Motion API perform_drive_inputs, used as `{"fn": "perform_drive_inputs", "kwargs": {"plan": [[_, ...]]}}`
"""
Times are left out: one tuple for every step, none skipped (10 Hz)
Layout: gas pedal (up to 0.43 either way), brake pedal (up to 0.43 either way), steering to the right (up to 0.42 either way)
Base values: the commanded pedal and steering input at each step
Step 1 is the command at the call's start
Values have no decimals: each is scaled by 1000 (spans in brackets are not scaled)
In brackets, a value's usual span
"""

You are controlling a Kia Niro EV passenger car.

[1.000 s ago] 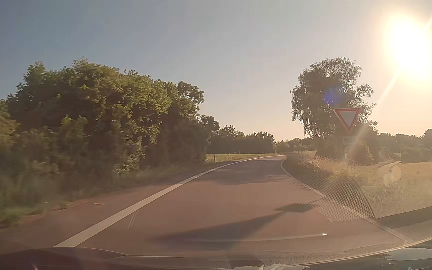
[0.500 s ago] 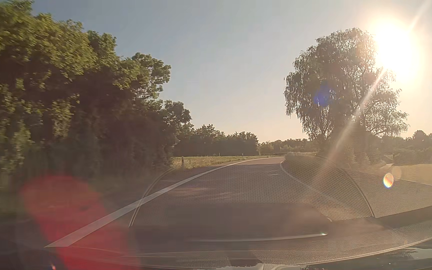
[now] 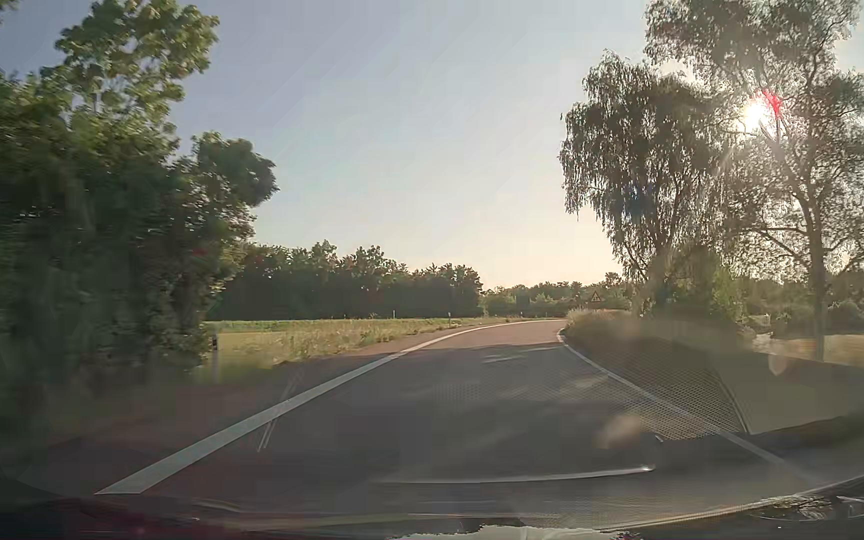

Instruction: Follow the waypoints while adhering to traffic rules and regulations

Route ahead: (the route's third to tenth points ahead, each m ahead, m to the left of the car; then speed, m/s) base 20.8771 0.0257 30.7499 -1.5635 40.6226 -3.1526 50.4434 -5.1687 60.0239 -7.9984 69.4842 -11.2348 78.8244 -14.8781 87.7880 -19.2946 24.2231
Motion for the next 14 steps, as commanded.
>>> {"fn": "perform_drive_inputs", "kwargs": {"plan": [[220, 0, 36], [220, 0, 36], [220, 0, 36], [220, 0, 36], [220, 0, 36], [209, 0, 35], [189, 0, 36], [177, 0, 36], [177, 0, 35], [177, 0, 35], [177, 0, 35], [177, 0, 35], [177, 0, 35], [177, 0, 36]]}}
